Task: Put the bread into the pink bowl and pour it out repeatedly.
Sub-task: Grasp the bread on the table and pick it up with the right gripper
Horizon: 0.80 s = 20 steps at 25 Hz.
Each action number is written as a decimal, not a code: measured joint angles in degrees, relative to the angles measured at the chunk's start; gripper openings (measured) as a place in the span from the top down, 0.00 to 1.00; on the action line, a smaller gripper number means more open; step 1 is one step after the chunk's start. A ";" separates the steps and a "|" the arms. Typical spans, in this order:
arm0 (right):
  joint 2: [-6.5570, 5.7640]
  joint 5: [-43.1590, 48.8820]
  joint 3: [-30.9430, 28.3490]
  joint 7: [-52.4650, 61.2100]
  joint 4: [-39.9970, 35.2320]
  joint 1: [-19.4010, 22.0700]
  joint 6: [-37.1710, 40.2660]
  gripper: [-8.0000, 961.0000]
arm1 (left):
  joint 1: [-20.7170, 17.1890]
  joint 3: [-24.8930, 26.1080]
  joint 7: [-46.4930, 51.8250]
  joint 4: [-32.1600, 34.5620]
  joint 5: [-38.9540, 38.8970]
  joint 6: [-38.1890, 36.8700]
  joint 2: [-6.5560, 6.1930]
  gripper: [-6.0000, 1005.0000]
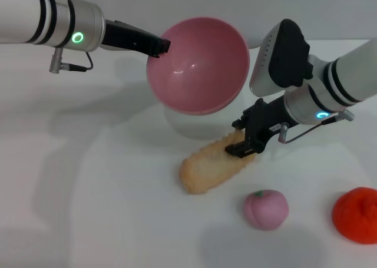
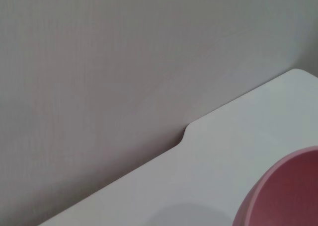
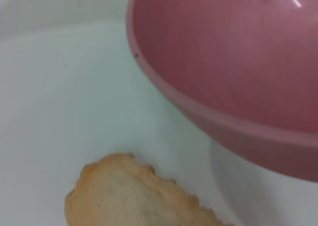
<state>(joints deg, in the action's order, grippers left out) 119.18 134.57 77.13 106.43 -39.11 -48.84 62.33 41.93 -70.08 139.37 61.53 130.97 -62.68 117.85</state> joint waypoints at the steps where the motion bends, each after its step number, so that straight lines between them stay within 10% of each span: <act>1: 0.00 -0.11 0.22 0.19 -0.01 0.05 0.13 0.36 | -0.03 0.01 -0.11 -0.08 0.00 0.04 0.00 0.95; 20: 0.10 -0.61 4.00 3.84 -3.41 3.42 1.22 0.36 | -0.57 -0.58 -0.92 -0.21 -0.16 1.24 0.08 0.95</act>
<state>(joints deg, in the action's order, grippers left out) 119.29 133.96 81.13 110.27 -42.51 -45.42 63.55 41.36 -70.66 138.45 61.32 130.81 -61.44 117.93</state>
